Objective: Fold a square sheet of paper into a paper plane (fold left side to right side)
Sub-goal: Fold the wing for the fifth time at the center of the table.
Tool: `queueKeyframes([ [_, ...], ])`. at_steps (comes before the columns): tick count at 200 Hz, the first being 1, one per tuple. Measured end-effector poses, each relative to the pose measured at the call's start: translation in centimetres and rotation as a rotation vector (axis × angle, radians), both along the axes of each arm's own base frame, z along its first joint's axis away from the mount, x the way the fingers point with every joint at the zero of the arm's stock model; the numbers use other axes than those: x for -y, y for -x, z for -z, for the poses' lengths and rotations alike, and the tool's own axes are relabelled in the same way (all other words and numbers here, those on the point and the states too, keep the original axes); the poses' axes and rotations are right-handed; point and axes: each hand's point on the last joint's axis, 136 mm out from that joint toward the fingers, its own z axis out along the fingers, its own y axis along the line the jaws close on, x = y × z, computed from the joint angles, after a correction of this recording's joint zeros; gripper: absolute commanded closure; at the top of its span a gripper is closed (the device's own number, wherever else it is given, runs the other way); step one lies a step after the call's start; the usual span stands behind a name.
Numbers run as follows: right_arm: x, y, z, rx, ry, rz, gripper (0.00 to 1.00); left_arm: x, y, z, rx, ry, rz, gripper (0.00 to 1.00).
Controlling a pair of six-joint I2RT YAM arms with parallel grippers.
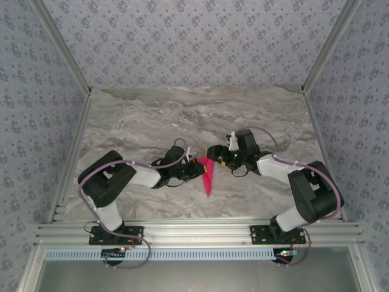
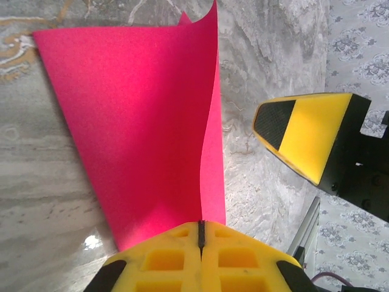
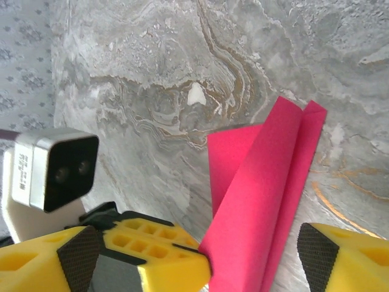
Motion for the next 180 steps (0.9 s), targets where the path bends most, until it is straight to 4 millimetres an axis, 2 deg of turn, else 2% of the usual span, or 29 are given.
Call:
queueKeyframes([
  [76,-1.1,-0.5,2.1,-0.083,0.006,0.003,0.09,-0.3,0.1,0.2,0.0,-0.013,-0.002,1.0],
  [122,-1.6,-0.5,2.7,-0.099,0.009,-0.008,0.09,-0.3,0.1,0.2,0.0,-0.013,-0.002,1.0],
  [180,-2.2,-0.8,2.4,-0.092,0.003,-0.021,0.09,-0.3,0.1,0.2,0.0,-0.013,-0.002,1.0],
])
